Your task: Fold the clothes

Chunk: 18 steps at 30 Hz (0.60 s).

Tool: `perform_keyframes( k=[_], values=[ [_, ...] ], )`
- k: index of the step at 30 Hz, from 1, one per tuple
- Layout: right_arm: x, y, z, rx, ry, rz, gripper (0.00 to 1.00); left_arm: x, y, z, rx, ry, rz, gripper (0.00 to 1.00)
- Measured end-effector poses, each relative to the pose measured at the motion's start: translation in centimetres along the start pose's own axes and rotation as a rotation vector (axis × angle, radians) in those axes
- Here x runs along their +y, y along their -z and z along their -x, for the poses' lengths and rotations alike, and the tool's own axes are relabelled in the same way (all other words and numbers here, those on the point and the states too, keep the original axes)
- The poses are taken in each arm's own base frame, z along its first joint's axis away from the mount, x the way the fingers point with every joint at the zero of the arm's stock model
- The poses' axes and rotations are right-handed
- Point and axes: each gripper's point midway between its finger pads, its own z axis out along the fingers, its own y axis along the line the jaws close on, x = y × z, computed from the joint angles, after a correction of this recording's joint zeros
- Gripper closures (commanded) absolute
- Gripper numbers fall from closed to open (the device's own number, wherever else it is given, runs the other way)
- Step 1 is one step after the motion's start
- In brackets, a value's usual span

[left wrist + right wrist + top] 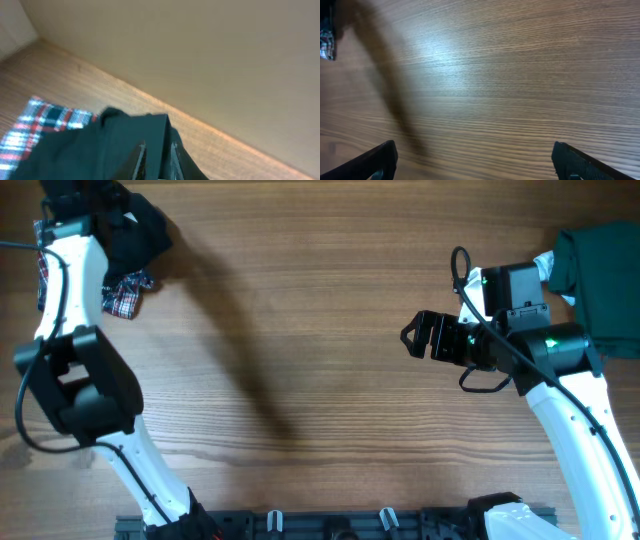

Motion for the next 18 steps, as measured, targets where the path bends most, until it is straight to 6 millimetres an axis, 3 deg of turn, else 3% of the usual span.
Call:
perform_keyframes(
  k=[5, 8, 14, 18],
  values=[
    [0.0, 0.0, -0.1, 0.005, -0.001, 0.003, 0.0, 2.8, -5.1, -6.6, 0.108, 0.001, 0.046, 0.7],
    [0.0, 0.0, -0.1, 0.005, -0.001, 0.003, 0.0, 4.6, -7.2, -9.4, 0.144, 0.009, 0.069, 0.69],
    [0.0, 0.0, -0.2, 0.007, -0.005, 0.002, 0.0, 4.9, -7.4, -9.7, 0.157, 0.013, 0.065, 0.67],
    [0.0, 0.0, -0.2, 0.008, -0.006, 0.001, 0.0, 4.9, -6.9, -8.9, 0.147, 0.014, 0.064, 0.69]
  ],
)
